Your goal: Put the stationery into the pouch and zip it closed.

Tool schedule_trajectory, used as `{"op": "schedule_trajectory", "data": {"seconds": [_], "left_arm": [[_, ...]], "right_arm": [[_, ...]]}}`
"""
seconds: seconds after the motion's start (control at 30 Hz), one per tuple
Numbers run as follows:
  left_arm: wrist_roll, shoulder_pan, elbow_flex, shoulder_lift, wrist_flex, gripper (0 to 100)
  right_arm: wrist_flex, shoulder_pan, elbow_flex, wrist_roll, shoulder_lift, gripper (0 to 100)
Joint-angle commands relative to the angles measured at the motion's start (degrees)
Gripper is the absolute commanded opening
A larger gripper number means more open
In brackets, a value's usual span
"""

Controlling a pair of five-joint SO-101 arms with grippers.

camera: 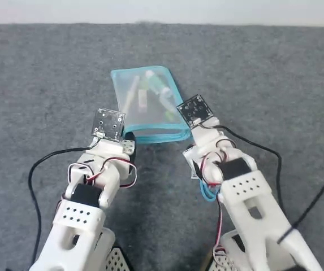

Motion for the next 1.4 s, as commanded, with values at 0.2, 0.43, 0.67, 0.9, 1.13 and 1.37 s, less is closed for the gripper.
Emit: {"op": "schedule_trajectory", "data": {"seconds": [0.2, 0.43, 0.67, 0.9, 1.13, 1.37], "left_arm": [[-0.8, 0.8, -2.4, -0.1, -0.9, 1], [-0.8, 0.6, -2.4, -0.3, -0.9, 1], [-0.8, 0.6, -2.4, -0.3, -0.9, 1], [-0.9, 0.7, -2.4, -0.1, -0.9, 1], [-0.8, 0.8, -2.6, 0.0, -0.8, 1], [-0.4, 0.6, -2.8, 0.1, -0.6, 1]], "right_arm": [[-1.6, -0.7, -14.5, -2.9, 17.3, 16.9], [-6.9, 1.2, -21.1, -2.9, 27.6, 16.6], [-7.9, 5.1, -21.1, -2.9, 27.2, 2.7], [1.6, 4.2, -20.8, -2.5, 15.4, 0.8], [12.8, -2.3, -20.8, 0.6, 1.2, 0.6], [20.8, -13.8, -22.0, 4.7, -8.0, 0.6]]}}
